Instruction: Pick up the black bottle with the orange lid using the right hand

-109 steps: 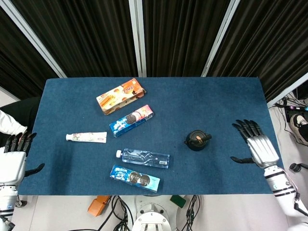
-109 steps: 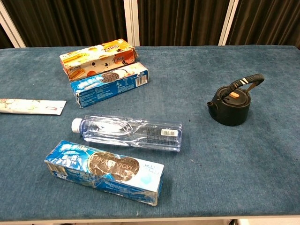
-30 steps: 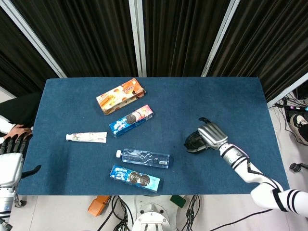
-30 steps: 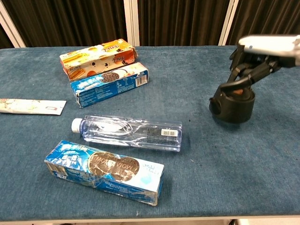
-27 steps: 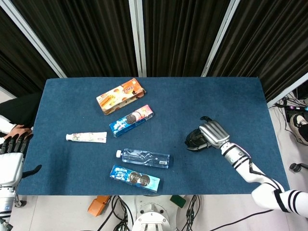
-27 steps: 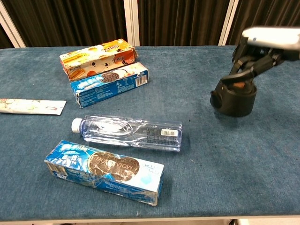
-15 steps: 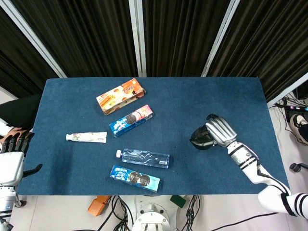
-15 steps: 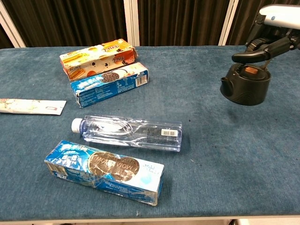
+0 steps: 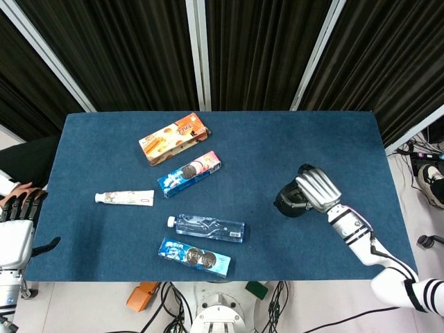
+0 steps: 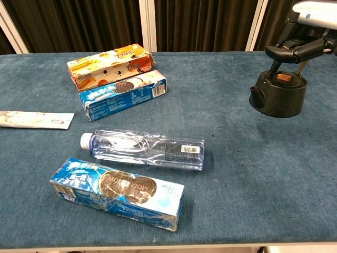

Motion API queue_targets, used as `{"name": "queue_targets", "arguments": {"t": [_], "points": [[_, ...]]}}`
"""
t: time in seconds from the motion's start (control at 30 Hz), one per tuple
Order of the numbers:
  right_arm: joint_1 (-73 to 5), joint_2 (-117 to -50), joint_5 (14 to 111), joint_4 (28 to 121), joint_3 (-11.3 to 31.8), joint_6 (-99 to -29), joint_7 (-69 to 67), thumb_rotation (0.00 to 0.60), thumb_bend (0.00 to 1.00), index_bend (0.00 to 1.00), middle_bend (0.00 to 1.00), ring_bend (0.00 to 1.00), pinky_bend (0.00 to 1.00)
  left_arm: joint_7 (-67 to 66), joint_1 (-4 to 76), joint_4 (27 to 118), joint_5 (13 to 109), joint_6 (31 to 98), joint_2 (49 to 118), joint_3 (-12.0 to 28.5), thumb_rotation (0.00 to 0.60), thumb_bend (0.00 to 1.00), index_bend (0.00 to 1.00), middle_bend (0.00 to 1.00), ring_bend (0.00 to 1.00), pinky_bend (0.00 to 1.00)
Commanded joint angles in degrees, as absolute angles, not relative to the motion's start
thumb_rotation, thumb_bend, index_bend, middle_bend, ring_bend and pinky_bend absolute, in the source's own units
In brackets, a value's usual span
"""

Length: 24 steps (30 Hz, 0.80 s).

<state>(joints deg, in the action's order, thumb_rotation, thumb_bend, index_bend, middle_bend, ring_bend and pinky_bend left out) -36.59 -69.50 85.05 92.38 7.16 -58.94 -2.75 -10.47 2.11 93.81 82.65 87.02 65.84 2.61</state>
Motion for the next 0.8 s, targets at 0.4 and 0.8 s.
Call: {"name": "queue_targets", "arguments": {"t": [0.4,0.8], "points": [[-39.58,-73.18,83.94,92.76,8.18,-57.1,7.37,0.381,0.61,1.0,1.0,1.0,0.41,-9.14,1.97,92.18,82.69,87.08,66.69,2.57,0.6,0.14,0.09,0.04,0.0,0.0],[-43.37,-78.31,82.26,90.31,8.79,-54.86,21.31,0.441,0.61,1.0,1.0,1.0,0.43,-7.87,2.13,90.56,82.58,86.64,67.74,2.64,0.6,0.14,0.09,0.04,0.0,0.0]]}}
